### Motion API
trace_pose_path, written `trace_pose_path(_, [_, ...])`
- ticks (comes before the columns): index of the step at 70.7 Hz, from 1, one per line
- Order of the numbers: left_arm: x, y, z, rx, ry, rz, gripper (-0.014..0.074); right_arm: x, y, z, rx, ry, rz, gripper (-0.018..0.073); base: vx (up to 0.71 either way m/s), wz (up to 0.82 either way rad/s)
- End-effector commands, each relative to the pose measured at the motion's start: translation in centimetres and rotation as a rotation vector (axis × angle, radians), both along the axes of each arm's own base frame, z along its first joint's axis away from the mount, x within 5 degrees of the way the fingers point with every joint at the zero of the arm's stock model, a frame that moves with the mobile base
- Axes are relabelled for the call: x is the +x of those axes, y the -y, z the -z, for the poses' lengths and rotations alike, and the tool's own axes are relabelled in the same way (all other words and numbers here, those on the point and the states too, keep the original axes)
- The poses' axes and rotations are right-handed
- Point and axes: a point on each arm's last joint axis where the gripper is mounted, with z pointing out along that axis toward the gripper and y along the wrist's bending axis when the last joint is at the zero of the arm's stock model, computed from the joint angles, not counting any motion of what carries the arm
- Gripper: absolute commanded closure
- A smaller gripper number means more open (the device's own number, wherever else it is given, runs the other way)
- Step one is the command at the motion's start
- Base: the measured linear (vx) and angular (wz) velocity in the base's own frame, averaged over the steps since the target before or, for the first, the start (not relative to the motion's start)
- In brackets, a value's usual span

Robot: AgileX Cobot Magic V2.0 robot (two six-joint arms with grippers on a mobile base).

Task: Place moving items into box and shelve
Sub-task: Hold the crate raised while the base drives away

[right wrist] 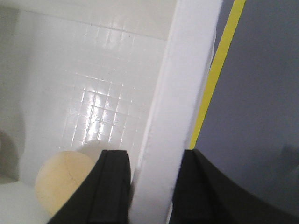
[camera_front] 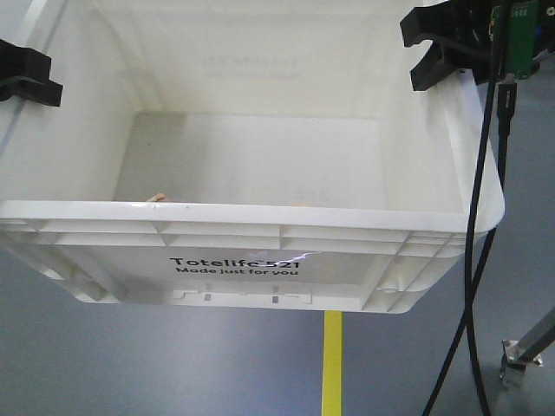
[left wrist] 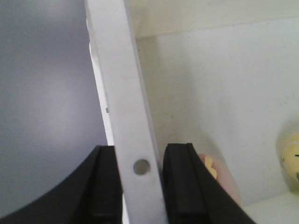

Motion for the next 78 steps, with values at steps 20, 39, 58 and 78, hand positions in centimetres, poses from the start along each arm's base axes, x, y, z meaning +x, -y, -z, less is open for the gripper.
trace_pose_path(20, [-0.76, 0.29, -2.86, -0.051, 0.175, 0.002, 0.0613, -1.59, 0.28, -2.84, 0.037, 0.117, -0.031, 0.0571, 0.5, -0.12])
trace_pose_path(39, [-0.76, 0.29, -2.86, -0.05, 0.175, 0.002, 0.0613, -1.58, 0.28, -2.85, 0.037, 0.118, -0.031, 0.0571, 0.5, -0.09])
trace_pose_path(58, [-0.77, 0.29, -2.85, -0.05, 0.174, 0.002, 0.0613, -1.58, 0.28, -2.85, 0.037, 0.118, -0.031, 0.0571, 0.49, -0.12])
trace_pose_path(78, [-0.77, 0.29, -2.85, -0.05, 0.174, 0.002, 0.0613, -1.58, 0.28, -2.85, 0.037, 0.118, -0.031, 0.0571, 0.48, -0.23])
